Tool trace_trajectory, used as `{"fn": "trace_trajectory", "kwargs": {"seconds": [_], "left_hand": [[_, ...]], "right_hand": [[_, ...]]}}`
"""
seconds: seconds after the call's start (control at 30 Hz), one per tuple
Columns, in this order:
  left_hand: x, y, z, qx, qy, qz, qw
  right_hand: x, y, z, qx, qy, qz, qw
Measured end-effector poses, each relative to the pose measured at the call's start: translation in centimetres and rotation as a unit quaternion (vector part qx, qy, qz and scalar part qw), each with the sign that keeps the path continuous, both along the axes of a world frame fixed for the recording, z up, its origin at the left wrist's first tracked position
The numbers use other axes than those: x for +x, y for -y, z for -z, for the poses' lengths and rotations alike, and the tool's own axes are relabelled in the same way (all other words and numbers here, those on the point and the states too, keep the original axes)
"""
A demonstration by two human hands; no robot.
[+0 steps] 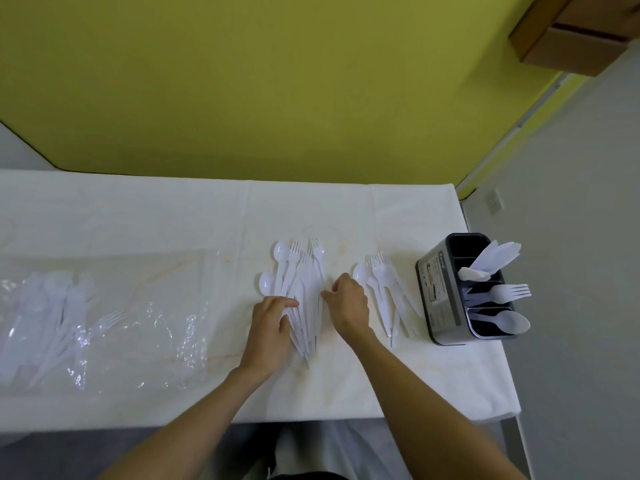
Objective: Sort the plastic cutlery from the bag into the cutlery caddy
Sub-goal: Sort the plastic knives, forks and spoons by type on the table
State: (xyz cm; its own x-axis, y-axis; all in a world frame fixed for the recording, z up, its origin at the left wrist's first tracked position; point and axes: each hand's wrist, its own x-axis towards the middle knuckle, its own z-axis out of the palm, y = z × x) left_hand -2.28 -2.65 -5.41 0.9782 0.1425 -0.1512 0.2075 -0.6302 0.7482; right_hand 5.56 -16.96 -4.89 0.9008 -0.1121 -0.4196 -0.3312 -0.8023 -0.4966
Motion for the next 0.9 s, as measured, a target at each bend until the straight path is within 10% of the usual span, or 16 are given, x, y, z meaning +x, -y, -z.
{"fn": "trace_trajectory", "kwargs": {"seconds": [0.9], "left_hand": [[-1.7,-1.7,-0.6,-0.011,0.006,-0.043,0.999]], "right_hand": [[-0.1,1.5,-1.0,0.079,-0.101,0.013,0.992]]}}
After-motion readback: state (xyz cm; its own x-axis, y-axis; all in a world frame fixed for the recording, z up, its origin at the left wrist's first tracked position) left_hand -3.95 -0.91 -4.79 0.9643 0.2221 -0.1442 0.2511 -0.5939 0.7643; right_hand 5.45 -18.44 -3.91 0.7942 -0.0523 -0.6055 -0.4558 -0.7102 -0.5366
